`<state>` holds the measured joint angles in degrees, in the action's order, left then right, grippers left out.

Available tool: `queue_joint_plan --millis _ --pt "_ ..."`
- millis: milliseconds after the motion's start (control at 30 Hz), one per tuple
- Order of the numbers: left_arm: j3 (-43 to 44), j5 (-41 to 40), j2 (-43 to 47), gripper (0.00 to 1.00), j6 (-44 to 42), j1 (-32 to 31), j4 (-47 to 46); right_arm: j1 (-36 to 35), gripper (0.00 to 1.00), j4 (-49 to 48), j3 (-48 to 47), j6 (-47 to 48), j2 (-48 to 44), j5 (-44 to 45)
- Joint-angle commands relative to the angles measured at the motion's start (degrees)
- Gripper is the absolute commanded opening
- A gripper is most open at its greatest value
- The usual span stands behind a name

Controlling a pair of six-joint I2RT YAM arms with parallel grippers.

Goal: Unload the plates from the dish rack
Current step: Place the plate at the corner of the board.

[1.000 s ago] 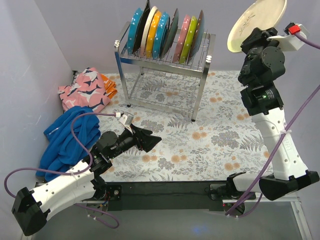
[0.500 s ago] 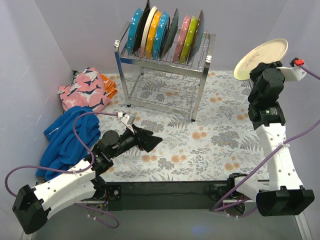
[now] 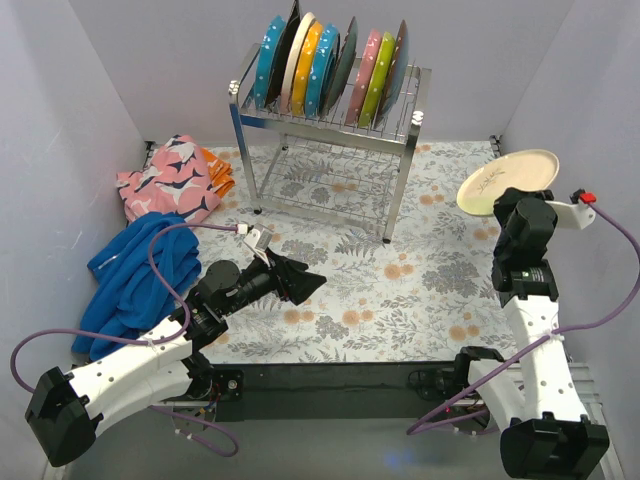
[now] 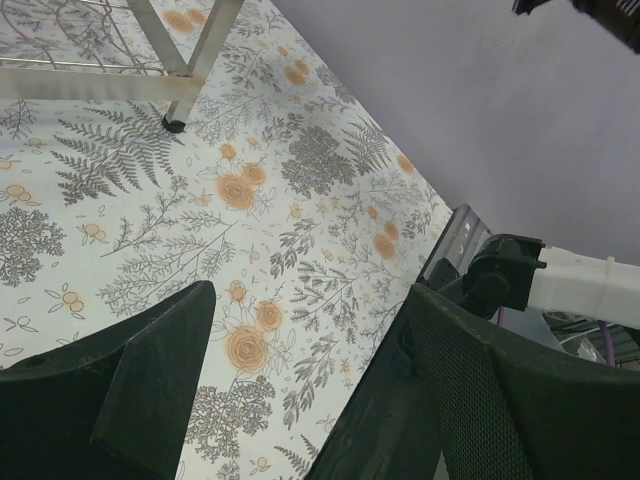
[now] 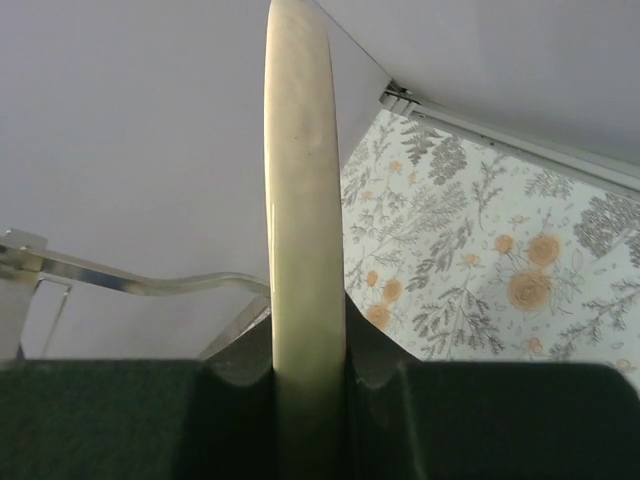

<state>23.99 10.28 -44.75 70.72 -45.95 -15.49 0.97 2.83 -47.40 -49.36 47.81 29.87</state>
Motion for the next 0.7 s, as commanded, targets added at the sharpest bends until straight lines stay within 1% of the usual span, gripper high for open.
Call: queue_joint_plan --millis 0,33,67,167,300,400,433,533,567,667 --pt "0.2 0.5 0.6 0.76 -0.6 -0.3 -0.8 5.6 0.01 -12.0 5.0 -6.3 -3.9 -5.5" --pt "0.2 0.5 0.5 0.76 -0.5 -0.3 -0.9 6.9 0.01 -12.4 6.1 -7.4 -4.0 -9.1" --pt "0.2 0.7 0.5 0.76 -0.5 -0.3 -0.9 9.4 0.01 -12.9 8.3 -7.8 -4.2 -11.0" --pt "0.2 1.1 0.2 0.76 -0.6 -0.3 -1.0 12.6 0.01 -16.1 12.0 -8.7 -4.7 -17.4" --pt "0.1 1.1 0.3 0.76 -0.4 -0.3 -1.1 13.9 0.01 -21.6 16.2 -8.5 -4.0 -22.7" --pt "0.1 1.2 0.5 0.76 -0.6 -0.3 -1.1 14.3 0.01 -28.4 20.7 -8.2 -2.2 -26.8" --pt "0.0 1.1 0.6 0.77 -0.5 -0.3 -1.1 14.5 0.01 -34.5 22.7 -8.8 -1.1 -28.4" --pt "0.3 1.8 0.3 0.77 -0.8 -0.3 -1.5 15.5 0.01 -46.4 28.9 -11.6 2.7 -32.6" --pt "0.3 1.8 -0.1 0.76 -0.9 -0.3 -1.4 15.7 0.01 -51.4 29.3 -11.6 3.9 -33.2" --pt "0.4 1.9 0.0 0.77 -0.9 -0.2 -1.0 15.7 0.01 -55.4 27.5 -8.8 9.0 -34.8"
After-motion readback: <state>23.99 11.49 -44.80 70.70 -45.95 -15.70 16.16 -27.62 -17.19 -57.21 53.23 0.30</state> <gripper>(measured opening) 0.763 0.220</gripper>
